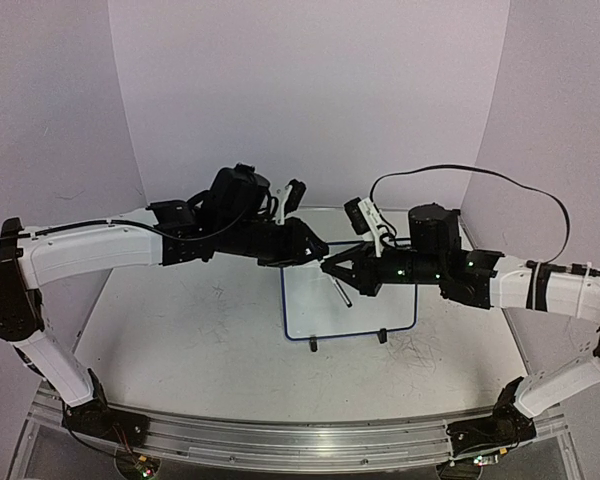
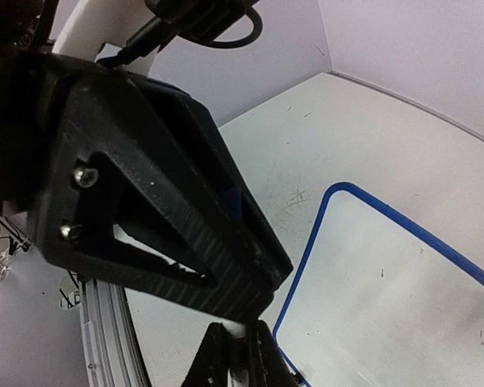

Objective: Write a sentence on the whiteboard
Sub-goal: Open the pen cap from the whiteboard marker.

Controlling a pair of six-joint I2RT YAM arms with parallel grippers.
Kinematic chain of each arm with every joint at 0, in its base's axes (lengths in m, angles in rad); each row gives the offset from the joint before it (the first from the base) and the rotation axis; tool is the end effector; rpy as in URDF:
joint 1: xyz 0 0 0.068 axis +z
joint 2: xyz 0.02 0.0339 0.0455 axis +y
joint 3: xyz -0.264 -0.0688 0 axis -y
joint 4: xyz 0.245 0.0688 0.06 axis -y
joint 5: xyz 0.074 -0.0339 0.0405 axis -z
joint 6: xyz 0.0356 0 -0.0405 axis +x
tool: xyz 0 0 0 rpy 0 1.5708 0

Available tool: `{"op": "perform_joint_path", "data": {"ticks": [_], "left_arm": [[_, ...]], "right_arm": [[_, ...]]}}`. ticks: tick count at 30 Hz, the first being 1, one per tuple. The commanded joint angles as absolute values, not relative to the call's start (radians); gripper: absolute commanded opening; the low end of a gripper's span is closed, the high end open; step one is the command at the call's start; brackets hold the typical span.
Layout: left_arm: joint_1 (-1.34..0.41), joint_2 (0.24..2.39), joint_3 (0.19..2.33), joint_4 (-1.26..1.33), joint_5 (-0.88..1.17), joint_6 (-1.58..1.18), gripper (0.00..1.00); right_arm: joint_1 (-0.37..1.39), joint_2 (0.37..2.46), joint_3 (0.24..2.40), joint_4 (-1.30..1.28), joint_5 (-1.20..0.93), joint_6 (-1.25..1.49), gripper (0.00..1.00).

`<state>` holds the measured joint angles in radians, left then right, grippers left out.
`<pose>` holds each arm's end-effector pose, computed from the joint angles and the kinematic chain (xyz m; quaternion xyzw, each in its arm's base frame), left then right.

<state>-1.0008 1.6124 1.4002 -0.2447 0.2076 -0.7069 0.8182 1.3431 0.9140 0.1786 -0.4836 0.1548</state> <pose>0.1993 -0.3246 0.3363 0.1778 0.8272 -0.4541 0.2792 0.2001 0.2379 0.2972 -0.3886 0.6773 0.4456 0.4379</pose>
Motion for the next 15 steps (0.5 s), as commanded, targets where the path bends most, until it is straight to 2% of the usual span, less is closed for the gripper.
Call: {"op": "perform_joint_path", "data": {"ticks": [1,5,15], "left_arm": [[-0.975,1.545,1.376,-0.202,0.220,-0.697,0.09],[-0.948,1.529,1.360,-0.203,0.226,-0.704,0.00],[-0.844,1.458,1.300,-0.214,0.258,-0.708,0.00]], "right_arm": [[0.835,1.376,0.965,0.217,-0.449,0.144,0.00],[0.847,1.401,0.961,0.207,-0.434,0.132,0.00],[0.881,1.487,0.970,0.188,-0.397,0.106,0.00]]}}
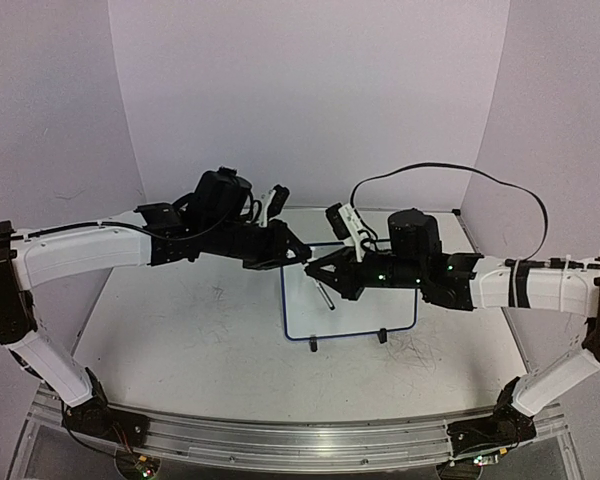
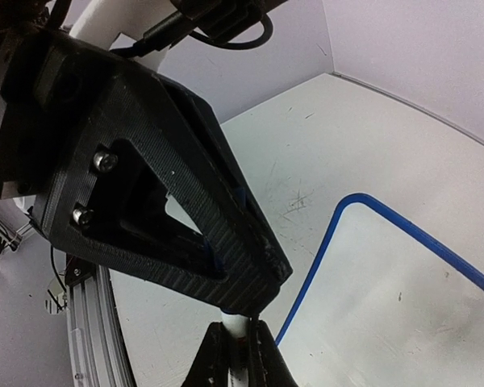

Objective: Write a sentence on the whiteboard
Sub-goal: Open the pen cap from the whiteboard marker, then place the pen cap at the center of the board.

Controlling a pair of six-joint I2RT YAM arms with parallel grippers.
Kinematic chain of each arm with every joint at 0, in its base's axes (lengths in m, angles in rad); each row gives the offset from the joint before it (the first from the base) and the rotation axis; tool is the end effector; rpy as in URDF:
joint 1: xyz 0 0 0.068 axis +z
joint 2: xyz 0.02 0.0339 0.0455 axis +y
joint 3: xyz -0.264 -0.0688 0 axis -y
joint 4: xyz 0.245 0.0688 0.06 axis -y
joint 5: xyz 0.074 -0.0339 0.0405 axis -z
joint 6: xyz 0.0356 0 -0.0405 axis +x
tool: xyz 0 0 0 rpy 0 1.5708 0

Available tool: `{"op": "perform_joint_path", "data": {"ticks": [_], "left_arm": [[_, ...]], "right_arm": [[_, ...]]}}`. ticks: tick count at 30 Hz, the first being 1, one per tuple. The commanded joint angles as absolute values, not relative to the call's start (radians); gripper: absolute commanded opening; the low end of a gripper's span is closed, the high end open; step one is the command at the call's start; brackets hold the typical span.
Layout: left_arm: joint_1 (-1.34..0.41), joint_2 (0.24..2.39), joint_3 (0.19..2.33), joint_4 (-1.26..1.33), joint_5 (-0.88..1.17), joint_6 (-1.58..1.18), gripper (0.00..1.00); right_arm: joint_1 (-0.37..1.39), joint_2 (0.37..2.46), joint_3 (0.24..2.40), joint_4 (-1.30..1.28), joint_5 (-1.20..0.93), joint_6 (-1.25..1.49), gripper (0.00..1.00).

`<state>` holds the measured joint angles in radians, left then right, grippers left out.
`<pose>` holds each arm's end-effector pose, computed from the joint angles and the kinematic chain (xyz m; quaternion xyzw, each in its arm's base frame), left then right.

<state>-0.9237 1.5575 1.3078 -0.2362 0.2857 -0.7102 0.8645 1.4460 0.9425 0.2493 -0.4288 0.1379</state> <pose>0.2117 -0.2967 0.3246 0.1634 0.8351 -0.4560 0.2608 0.2053 0.2634 0.2830 -0.3963 0.6762 0.4348 0.4434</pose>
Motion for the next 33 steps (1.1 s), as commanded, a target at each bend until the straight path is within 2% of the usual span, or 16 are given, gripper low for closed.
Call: {"op": "perform_joint_path", "data": {"ticks": [1,9,18,22,28,33], "left_arm": [[-0.829,1.452,1.296,-0.224,0.268,-0.705,0.00],[-0.712,1.400,1.285,-0.347,0.280,-0.677,0.00],[-0.645,1.335,1.218,-0.383,0.228,-0.675,0.00],[-0.640,1.332,1.122,-0.426,0.111,-0.656,0.01],[-0.639,1.426,1.000,-0.426,0.054,-0.625,0.10],[-0.649,1.487,0.921,-0.375,-0.103,-0.581,0.06]], "right_arm": [[0.887,1.501,0.982,0.171,-0.397,0.098,0.00],[0.922,1.553,0.992,0.124,-0.278,0.063,0.00],[0.959,1.529,0.979,0.117,-0.259,0.084,0.00],[0.959,1.484,0.965,0.120,-0.200,0.099,0.00],[0.959,1.451,0.959,0.139,-0.209,0.106,0.00],[0.959,1.435,0.949,0.147,-0.212,0.111,0.00]]}}
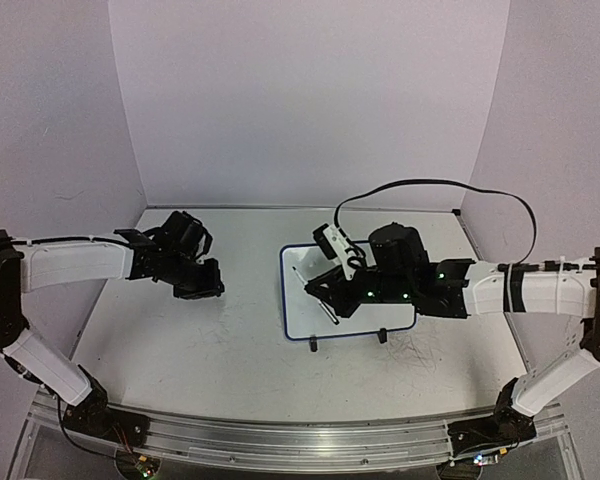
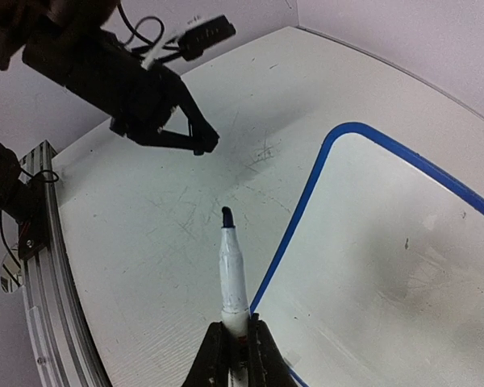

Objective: Write a sentence on the whiteboard
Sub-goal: Place the pen cap at the center of the board.

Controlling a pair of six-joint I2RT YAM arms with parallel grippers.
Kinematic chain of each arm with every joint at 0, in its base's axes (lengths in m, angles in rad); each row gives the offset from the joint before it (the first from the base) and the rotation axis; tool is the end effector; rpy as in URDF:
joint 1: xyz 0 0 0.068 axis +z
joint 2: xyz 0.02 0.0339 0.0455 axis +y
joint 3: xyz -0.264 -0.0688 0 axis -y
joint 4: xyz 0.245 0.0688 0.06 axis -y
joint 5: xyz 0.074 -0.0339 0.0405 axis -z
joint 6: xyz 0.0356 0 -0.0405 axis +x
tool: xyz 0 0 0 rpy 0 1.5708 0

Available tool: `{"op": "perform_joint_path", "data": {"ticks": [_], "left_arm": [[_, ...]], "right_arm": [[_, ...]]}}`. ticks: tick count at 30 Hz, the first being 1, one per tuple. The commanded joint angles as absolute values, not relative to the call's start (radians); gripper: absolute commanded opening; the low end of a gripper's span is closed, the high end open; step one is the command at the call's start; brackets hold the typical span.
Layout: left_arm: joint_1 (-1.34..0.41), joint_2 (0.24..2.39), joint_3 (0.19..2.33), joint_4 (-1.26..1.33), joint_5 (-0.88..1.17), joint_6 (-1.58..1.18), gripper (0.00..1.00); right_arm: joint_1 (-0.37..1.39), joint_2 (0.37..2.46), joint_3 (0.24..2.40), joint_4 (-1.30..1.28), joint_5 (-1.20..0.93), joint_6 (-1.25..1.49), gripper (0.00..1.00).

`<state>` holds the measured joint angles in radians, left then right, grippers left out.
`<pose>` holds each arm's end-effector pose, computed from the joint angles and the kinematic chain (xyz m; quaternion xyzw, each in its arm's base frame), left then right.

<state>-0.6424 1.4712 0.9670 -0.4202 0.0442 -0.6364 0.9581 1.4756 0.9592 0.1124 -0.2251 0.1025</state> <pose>0.2419 -0.1829 0.2229 0.0099 0.9480 -0.2063 0.2423 0.1876 0.2807 0.2648 -0.4004 0.7289 0.3577 0.4248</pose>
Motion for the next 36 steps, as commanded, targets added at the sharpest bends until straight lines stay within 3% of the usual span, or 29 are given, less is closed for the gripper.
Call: {"op": "perform_joint_path", "data": {"ticks": [1,8,19,28,36], "left_arm": [[-0.656,1.486,0.900,-0.347,-0.134,-0.573,0.06],[-0.688,1.535,0.818,-0.177,-0.249,-0.563,0.14],[-0.697,1.692,0.830,-0.064,-0.361,-0.528,0.14],[-0.721,1.710,0.811,-0.057,-0.395,-0.528,0.33],[-0.721,1.557,0.814,-0.109,-0.405,-0.507,0.53]], "right_arm": [[0.959,1.431,0.944,0.149,-0.212,0.115,0.00],[0.959,1.421,0.925,0.161,-0.234,0.143,0.00],[0.971,1.459,0.916,0.197,-0.270,0.177,0.00],[0.987,1.489,0.913,0.224,-0.275,0.191,0.00],[0.987,1.483,0.912,0.223,-0.258,0.182,0.00]]}}
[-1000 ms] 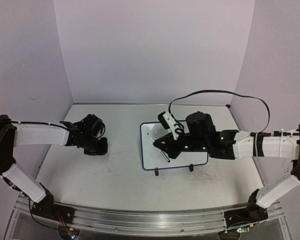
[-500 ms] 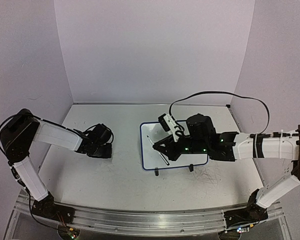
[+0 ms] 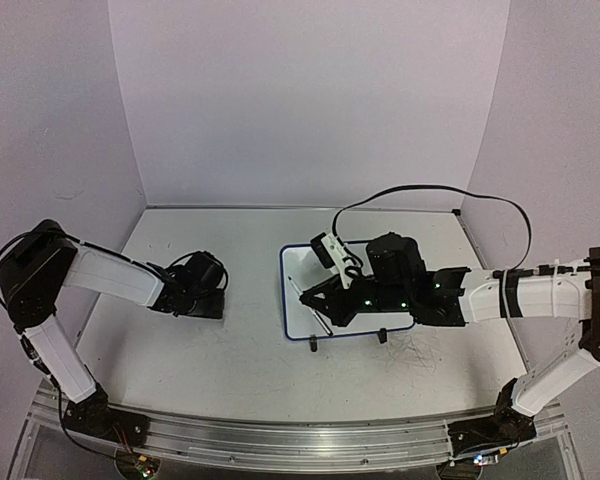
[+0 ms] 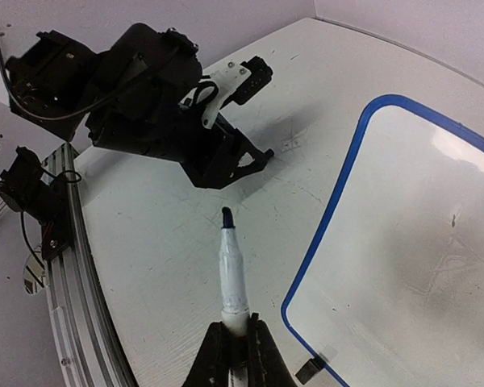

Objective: Write a sentence on the whiteboard
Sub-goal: Place the pen cap at the center of the board, then pass from the right arm to the left

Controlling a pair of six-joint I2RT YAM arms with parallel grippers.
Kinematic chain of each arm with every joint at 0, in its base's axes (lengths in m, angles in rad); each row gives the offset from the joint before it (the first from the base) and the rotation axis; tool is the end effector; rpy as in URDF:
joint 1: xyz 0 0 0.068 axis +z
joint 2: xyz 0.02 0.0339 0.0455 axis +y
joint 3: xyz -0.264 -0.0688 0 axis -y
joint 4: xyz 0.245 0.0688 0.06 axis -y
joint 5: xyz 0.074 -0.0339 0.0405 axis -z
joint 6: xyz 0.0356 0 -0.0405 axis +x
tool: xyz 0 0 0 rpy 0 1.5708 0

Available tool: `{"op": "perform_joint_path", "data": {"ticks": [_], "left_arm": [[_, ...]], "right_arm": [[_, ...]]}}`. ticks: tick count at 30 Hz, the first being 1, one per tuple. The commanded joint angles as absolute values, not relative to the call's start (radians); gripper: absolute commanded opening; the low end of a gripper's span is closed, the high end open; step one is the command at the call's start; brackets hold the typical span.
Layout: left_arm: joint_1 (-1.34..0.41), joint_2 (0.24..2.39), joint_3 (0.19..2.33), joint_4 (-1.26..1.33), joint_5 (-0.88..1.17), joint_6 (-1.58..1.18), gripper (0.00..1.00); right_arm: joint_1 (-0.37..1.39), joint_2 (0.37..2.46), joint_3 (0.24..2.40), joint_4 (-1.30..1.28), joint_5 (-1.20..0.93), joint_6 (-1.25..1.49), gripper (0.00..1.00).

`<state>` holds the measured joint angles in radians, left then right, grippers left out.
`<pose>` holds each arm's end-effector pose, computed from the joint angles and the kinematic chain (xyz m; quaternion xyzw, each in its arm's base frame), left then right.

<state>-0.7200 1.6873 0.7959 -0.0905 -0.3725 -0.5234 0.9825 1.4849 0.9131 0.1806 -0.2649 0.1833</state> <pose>0.2422 -0.1952 0.1337 0.0388 0.9411 -0.0221 0.3350 0.1787 0.2847 0.2531 -0.3882 0.7303 0.3951 0.3999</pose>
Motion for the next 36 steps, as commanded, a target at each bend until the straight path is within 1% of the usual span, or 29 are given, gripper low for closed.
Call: {"op": "perform_joint_path", "data": {"ticks": [1,5,8,10,13,17,19,21,25,27,30,32,34,36], "left_arm": [[-0.721,1.530,0.826,-0.132,-0.399,-0.502,0.56],[-0.722,1.428,0.870,-0.195,-0.339,-0.483,0.67],[-0.721,1.338,0.899,-0.207,-0.204,-0.474,0.83],[-0.721,1.296,0.916,-0.208,-0.104,-0.479,0.90],[-0.721,1.253,0.969,-0.204,0.125,-0.516,0.92],[-0.724,1.254,1.016,-0.150,0.415,-0.579,0.92],[-0.734,1.274,1.040,-0.127,0.519,-0.600,0.91],[-0.762,1.297,1.066,-0.124,0.573,-0.599,0.91],[-0.833,1.341,1.088,-0.123,0.608,-0.595,0.91],[-0.843,1.362,1.084,-0.120,0.608,-0.615,0.86],[-0.845,1.385,1.076,-0.108,0.601,-0.642,0.73],[-0.845,1.398,1.075,-0.106,0.593,-0.649,0.67],[-0.844,1.402,1.075,-0.104,0.575,-0.655,0.62],[-0.845,1.405,1.074,-0.099,0.557,-0.664,0.59]], "right_arm": [[0.987,1.484,0.911,0.223,-0.258,0.182,0.00],[0.987,1.493,0.914,0.218,-0.255,0.180,0.00],[0.987,1.490,0.913,0.218,-0.257,0.175,0.00],[0.987,1.486,0.914,0.218,-0.262,0.170,0.00],[0.987,1.479,0.918,0.218,-0.277,0.153,0.00],[0.993,1.472,0.925,0.218,-0.299,0.117,0.00],[0.994,1.471,0.929,0.218,-0.306,0.104,0.00],[0.996,1.469,0.934,0.217,-0.305,0.101,0.00],[1.001,1.466,0.951,0.215,-0.305,0.104,0.00],[1.007,1.464,0.954,0.215,-0.306,0.104,0.00],[1.018,1.469,0.956,0.218,-0.296,0.107,0.00],[1.025,1.475,0.958,0.219,-0.294,0.108,0.00],[1.034,1.477,0.962,0.221,-0.292,0.109,0.00],[1.042,1.478,0.967,0.221,-0.289,0.109,0.00]]}}
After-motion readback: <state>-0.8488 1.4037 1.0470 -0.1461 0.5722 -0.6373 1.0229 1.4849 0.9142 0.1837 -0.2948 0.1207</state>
